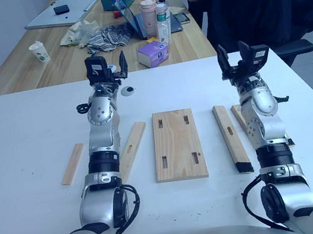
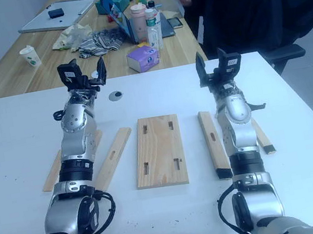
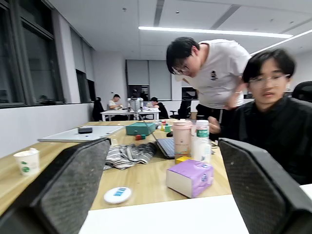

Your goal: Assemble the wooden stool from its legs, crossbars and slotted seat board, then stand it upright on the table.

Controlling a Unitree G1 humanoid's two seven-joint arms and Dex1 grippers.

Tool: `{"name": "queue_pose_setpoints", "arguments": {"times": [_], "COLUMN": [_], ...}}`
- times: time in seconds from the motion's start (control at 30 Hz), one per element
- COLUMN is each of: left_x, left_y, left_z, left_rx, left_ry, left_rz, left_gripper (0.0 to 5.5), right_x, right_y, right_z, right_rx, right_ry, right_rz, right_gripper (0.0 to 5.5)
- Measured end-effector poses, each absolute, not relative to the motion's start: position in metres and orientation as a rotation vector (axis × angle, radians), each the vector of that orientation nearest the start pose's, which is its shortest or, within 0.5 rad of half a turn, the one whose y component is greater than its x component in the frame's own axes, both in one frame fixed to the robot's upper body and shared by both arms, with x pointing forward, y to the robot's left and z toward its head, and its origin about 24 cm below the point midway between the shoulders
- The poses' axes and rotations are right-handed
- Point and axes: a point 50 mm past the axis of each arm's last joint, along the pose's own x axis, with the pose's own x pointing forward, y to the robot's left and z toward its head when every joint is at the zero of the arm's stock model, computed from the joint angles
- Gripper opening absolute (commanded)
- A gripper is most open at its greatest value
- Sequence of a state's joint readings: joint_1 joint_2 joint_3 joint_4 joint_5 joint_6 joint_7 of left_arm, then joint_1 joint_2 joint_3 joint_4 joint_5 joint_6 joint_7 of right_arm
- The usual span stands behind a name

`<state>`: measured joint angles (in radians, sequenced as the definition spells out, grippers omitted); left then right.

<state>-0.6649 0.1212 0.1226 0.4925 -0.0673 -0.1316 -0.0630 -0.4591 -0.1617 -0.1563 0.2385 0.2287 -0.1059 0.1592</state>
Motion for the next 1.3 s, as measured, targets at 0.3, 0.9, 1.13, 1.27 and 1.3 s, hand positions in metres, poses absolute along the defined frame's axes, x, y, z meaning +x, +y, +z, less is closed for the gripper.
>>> {"name": "queue_pose_setpoints", "arguments": {"times": [0.3,0.9,1.13,1.27,1.3], "left_x": [0.36,0.345,0.345,0.339,0.338], "left_y": [0.189,0.172,0.167,0.172,0.172], "left_z": [0.136,0.132,0.132,0.127,0.126], "left_rx": [0.079,-0.083,-0.087,-0.084,-0.083], "left_ry": [-0.266,-0.319,-0.317,-0.307,-0.303], "left_rz": [-0.07,-0.09,-0.107,-0.088,-0.087], "left_gripper": [4.03,4.03,4.03,4.03,4.03], "right_x": [0.31,0.31,0.3,0.258,0.254], "right_y": [-0.228,-0.208,-0.26,-0.314,-0.316], "right_z": [0.141,0.138,0.138,0.129,0.13], "right_rx": [0.0,0.035,-0.154,-0.129,-0.12], "right_ry": [-0.207,-0.17,0.043,0.393,0.421], "right_rz": [0.165,0.172,0.193,0.224,0.231], "right_gripper": [3.31,3.31,3.31,3.31,3.31]}}
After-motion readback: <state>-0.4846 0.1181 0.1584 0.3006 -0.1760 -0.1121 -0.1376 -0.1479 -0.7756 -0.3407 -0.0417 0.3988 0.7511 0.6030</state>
